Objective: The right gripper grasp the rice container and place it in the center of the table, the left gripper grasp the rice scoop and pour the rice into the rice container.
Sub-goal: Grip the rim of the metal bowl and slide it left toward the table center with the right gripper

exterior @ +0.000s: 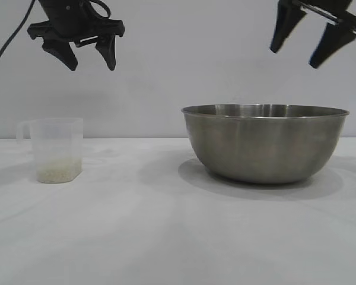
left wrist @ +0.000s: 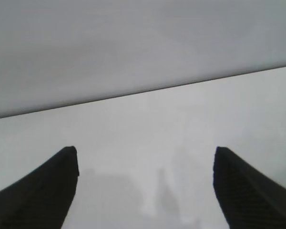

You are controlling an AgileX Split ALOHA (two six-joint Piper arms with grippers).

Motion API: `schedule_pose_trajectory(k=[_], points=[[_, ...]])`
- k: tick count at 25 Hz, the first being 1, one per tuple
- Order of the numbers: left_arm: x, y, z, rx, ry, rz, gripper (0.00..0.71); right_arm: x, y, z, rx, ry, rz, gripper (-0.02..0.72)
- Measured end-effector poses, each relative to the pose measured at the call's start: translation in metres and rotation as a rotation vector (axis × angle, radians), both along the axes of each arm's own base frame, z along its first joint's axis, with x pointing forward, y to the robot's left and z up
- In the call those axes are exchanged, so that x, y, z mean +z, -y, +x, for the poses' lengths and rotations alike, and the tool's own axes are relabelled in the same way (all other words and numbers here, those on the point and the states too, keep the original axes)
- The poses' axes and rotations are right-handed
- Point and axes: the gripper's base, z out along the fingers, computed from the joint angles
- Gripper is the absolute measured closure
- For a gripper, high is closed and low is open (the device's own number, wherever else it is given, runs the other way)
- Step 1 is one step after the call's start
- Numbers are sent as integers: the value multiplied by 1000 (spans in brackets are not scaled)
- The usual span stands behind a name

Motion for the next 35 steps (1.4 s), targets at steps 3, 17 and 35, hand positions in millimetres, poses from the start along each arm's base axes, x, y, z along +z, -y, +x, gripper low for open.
schedule_pose_trajectory(k=[3, 17, 35], points=[[0, 0, 0, 0, 0, 0, 151, -4, 2, 1, -15, -14, -19, 113], [0, 0, 0, -1, 0, 2, 151, -72, 3, 2, -31, -202, -40, 113], [0, 0, 0, -1, 0, 2, 151, -82, -1, 2, -23, -228, -10, 703]])
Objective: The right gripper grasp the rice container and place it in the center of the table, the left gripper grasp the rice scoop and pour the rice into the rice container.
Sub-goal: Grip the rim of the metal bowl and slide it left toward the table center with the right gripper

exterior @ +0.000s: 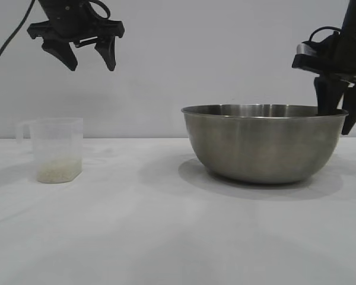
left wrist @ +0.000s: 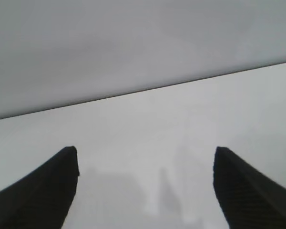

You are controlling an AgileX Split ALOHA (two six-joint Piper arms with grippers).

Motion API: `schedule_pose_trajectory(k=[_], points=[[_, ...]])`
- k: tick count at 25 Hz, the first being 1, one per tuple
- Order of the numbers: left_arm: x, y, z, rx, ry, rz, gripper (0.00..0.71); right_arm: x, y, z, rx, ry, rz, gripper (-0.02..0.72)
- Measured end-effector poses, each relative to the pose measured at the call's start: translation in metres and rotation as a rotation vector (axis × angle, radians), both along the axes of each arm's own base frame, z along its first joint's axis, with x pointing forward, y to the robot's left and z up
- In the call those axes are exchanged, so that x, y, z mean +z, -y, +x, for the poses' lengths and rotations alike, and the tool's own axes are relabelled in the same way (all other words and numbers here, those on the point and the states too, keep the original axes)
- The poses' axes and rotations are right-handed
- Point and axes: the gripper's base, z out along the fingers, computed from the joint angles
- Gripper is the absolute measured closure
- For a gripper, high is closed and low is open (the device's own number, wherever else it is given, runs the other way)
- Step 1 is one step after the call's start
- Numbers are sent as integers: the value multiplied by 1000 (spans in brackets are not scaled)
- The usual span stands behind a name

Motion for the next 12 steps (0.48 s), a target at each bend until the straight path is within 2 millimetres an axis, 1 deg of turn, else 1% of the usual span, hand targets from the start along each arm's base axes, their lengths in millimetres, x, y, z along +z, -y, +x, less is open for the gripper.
schedule_pose_trajectory(k=[2, 4, 9, 12], points=[[0, 0, 0, 0, 0, 0, 151, 0, -6, 0, 14, 3, 4, 703], [0, 0, 0, 0, 0, 0, 151, 0, -17, -2, 43, 8, 4, 703], [0, 0, 0, 0, 0, 0, 151, 1, -53, -8, 114, 8, 27, 703], [0, 0, 0, 0, 0, 0, 151, 1, -63, -10, 120, 3, 45, 703]])
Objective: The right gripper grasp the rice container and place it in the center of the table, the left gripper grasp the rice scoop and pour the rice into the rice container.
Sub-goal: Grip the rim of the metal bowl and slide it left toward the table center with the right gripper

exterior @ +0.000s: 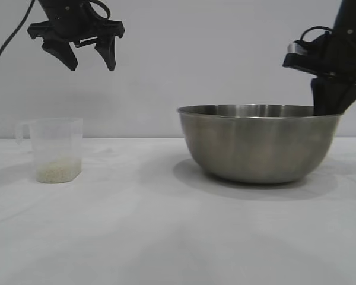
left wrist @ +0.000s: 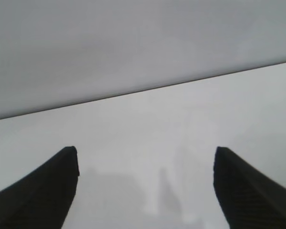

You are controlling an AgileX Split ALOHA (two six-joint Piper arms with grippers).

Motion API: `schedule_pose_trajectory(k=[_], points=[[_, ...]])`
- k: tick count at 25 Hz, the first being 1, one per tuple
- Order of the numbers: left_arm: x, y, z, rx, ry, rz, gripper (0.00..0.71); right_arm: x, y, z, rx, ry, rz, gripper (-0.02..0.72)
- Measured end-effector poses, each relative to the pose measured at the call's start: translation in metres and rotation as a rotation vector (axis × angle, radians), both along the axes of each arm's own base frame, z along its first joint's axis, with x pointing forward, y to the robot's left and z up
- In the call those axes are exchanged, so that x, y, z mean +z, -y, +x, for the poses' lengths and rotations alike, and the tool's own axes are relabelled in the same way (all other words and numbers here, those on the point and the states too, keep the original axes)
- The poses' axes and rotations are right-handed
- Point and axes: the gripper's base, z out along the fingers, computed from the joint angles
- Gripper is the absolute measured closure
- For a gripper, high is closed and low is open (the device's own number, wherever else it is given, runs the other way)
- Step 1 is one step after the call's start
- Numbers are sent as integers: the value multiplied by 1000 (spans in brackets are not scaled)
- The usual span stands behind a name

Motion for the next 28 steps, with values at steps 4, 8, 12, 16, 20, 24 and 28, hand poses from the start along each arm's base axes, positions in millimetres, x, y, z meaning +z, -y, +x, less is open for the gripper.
schedule_pose_trajectory(k=[4, 8, 12, 16, 20, 24, 28], points=[[0, 0, 0, 0, 0, 0, 151, 0, 0, 0, -1, -1, 2, 703], [0, 0, 0, 0, 0, 0, 151, 0, 0, 0, -1, 0, 0, 569], [0, 0, 0, 0, 0, 0, 151, 0, 0, 0, 15, 6, 1, 254], [0, 0, 0, 0, 0, 0, 151, 1, 1, 1, 28, 15, -12, 124], [0, 0, 0, 0, 0, 0, 151, 15, 2, 4, 34, 68, -24, 124], [0, 0, 0, 0, 0, 0, 151, 59, 5, -1, 30, 200, -26, 124], [0, 0, 0, -2, -3, 7, 151, 84, 10, -11, -10, 355, -18, 165]])
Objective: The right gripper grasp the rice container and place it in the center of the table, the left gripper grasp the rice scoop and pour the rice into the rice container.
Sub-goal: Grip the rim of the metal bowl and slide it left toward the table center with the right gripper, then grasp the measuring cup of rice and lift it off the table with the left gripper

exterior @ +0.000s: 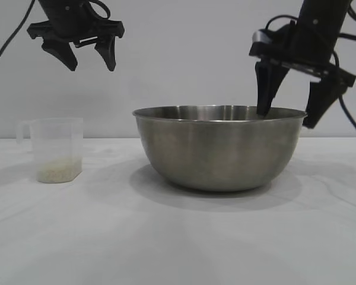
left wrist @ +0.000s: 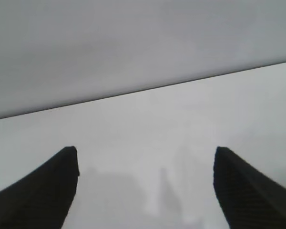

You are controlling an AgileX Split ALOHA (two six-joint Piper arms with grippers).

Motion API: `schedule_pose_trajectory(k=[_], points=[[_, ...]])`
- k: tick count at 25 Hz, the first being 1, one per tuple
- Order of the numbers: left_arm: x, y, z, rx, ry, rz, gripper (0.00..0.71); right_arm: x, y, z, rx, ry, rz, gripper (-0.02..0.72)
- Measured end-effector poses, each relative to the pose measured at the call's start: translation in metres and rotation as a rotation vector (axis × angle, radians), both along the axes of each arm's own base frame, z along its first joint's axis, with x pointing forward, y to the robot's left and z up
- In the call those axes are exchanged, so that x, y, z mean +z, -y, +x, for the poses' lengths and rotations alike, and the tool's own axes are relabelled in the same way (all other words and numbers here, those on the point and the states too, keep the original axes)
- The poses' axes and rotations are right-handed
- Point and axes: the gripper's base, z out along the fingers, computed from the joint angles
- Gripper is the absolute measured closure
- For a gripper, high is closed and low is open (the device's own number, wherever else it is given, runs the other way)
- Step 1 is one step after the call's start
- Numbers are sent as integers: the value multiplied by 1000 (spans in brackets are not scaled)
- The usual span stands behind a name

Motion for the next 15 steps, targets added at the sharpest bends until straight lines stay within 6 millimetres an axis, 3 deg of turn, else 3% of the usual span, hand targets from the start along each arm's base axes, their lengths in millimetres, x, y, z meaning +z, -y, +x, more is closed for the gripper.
schedule_pose_trajectory(k=[3, 7, 12, 15], points=[[0, 0, 0, 0, -6, 3, 151, -10, 6, -16, -33, 79, -5, 165], [-1, 0, -1, 1, -16, 6, 151, -18, 19, -63, -23, 198, -41, 165], [-1, -1, -1, 1, -17, 7, 151, 10, 38, -142, -46, 388, -37, 165], [-1, -1, -1, 1, -18, 8, 151, 28, 44, -187, -33, 417, -11, 165]])
